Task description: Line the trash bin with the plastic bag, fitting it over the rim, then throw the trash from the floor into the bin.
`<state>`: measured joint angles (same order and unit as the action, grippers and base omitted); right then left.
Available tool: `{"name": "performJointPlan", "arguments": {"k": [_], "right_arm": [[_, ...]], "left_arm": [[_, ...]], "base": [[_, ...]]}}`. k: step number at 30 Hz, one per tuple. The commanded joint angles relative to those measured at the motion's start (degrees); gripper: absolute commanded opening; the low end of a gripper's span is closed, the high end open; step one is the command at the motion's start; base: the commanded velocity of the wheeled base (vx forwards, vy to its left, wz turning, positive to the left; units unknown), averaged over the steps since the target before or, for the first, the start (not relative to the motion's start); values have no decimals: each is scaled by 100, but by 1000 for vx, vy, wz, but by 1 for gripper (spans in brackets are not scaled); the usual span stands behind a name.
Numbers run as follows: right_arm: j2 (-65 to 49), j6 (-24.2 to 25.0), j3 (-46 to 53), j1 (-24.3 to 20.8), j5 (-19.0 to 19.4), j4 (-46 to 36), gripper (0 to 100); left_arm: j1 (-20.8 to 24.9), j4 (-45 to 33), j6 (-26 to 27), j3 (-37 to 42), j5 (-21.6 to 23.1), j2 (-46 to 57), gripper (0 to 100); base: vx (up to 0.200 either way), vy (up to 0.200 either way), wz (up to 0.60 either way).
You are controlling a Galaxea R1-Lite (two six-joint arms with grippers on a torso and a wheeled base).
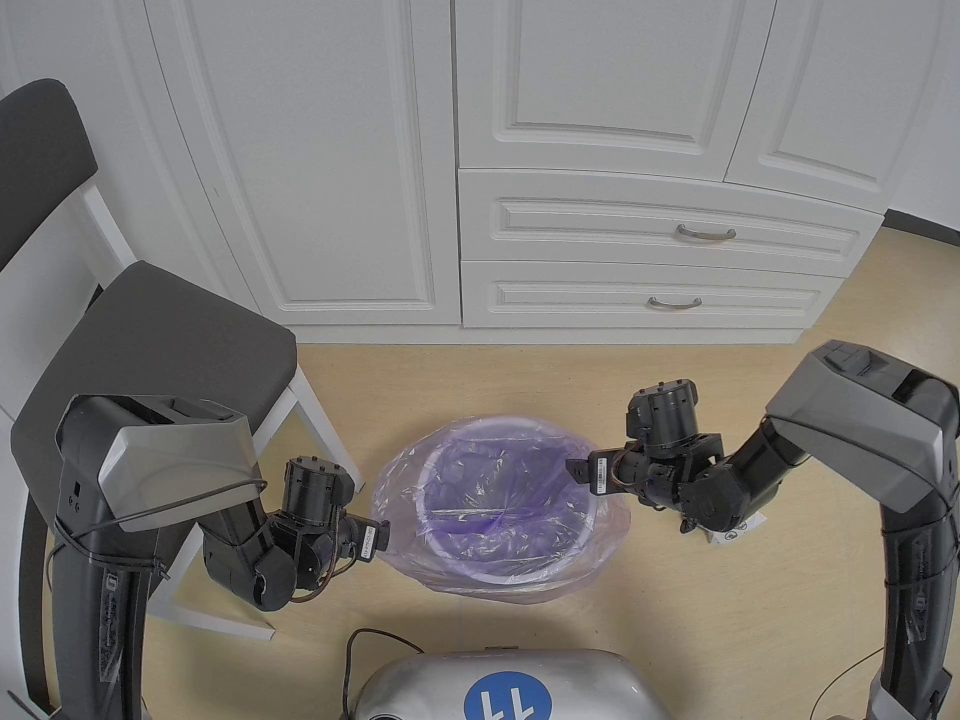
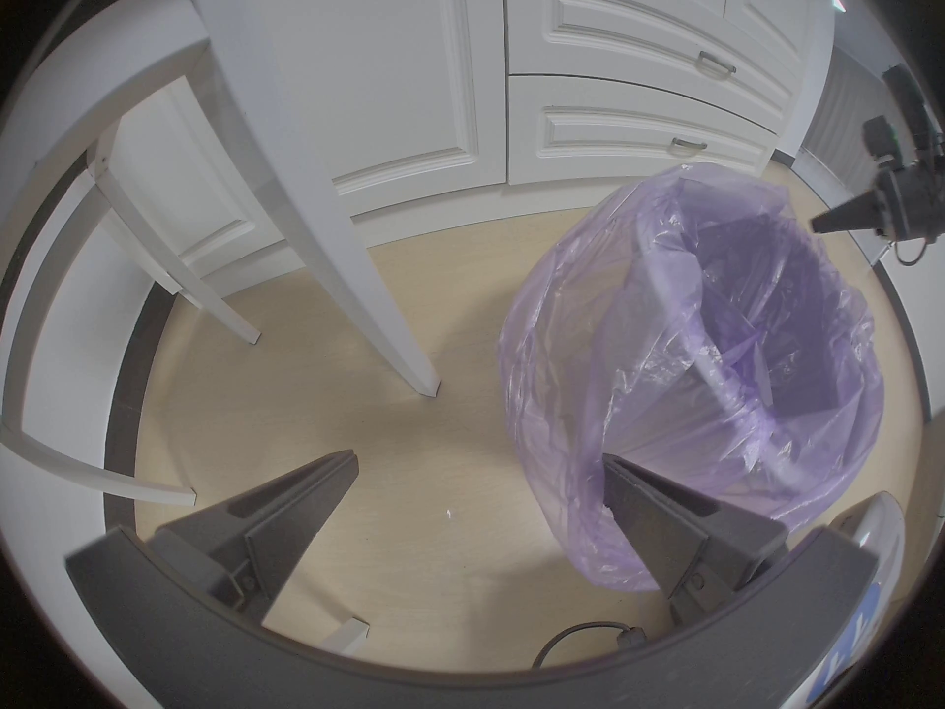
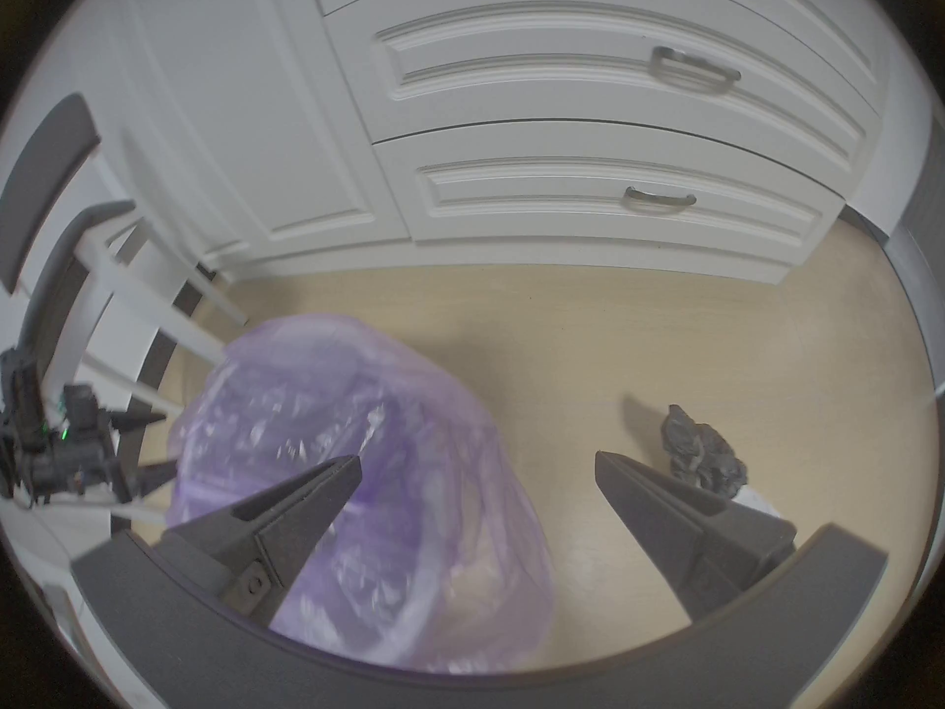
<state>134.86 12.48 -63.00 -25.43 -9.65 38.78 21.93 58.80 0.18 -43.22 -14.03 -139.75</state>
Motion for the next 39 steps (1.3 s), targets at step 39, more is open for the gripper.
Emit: {"name": "performJointPlan", "arguments": {"k": [39], "right_arm": [[919, 1793, -1645, 460, 271, -99, 100]], "left_arm": [[22, 132, -9, -47, -3, 9, 100]], "base": [[0, 0, 0]]}}
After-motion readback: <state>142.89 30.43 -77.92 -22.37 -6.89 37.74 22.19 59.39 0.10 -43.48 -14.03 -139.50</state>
